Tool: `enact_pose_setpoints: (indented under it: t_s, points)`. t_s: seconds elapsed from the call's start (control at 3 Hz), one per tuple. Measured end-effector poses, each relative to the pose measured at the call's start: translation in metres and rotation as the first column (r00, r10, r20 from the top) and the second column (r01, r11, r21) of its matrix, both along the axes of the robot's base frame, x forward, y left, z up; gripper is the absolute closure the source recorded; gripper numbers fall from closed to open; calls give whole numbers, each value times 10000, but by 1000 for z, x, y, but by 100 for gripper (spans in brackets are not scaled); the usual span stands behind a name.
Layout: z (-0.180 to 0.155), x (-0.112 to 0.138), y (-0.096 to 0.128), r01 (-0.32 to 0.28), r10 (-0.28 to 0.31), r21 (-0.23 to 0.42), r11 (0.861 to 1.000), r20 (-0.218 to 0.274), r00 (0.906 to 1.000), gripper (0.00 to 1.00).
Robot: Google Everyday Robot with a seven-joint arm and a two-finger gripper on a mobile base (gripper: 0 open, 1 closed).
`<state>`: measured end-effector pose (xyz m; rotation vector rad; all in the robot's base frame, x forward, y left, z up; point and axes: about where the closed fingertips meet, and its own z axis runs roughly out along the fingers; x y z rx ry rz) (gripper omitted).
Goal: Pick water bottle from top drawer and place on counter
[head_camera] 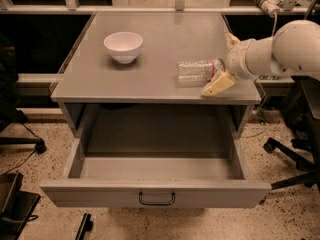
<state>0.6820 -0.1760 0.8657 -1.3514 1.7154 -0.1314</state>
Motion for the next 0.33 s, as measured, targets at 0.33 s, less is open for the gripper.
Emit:
enact_pose_setpoints:
  t_s: [0.33]
  points:
    - [0, 0, 0, -1, 1, 0, 10000, 0, 10000, 0]
